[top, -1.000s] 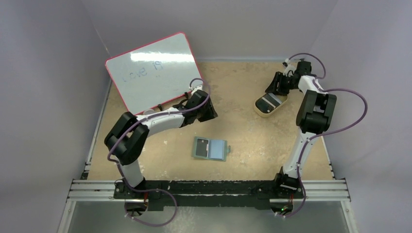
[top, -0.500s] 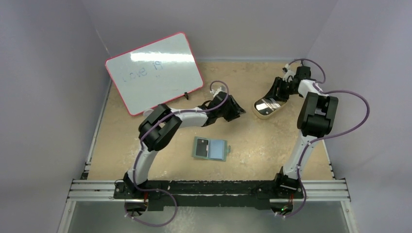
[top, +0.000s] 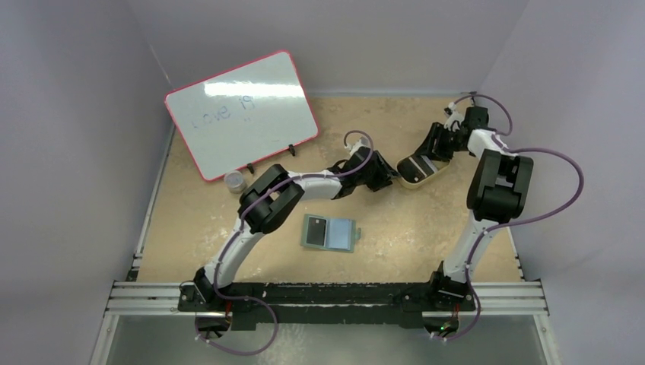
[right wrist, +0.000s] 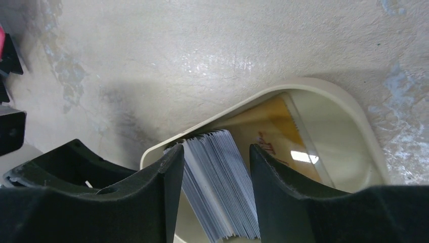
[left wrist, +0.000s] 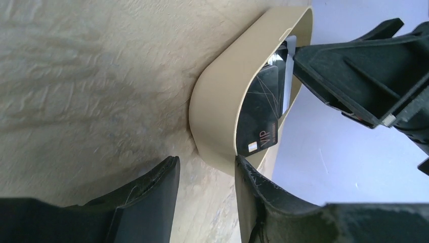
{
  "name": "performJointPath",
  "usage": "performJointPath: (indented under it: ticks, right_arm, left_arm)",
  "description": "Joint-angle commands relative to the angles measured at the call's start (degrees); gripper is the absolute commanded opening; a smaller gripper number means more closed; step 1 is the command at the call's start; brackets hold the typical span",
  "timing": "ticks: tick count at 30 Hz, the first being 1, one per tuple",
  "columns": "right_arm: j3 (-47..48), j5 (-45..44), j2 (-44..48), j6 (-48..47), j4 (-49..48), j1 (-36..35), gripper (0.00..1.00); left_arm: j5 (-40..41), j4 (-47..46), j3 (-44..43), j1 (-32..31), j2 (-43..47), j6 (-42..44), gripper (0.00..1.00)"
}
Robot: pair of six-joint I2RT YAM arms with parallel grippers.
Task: Put the credit cards into the card holder
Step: Pick up the credit card from the storage box.
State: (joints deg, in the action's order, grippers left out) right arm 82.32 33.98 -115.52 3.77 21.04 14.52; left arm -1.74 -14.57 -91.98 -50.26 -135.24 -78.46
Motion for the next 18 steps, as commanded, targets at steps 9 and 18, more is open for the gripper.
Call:
performJointPath:
  ticks: [9,18]
  right_arm:
    - [-1.3,-2.3,6.9,1.4,0.5,-0.5,0.5]
    - [-2.2,-5.1,6.9,0.6,1.5,-0.8,0.45]
  left_arm:
    - [3.2,8.9,-11.5,1.4,-3.6,4.6,0.43]
    - [6.0,15.5,-13.3,2.7,-4.1,7.5,0.3]
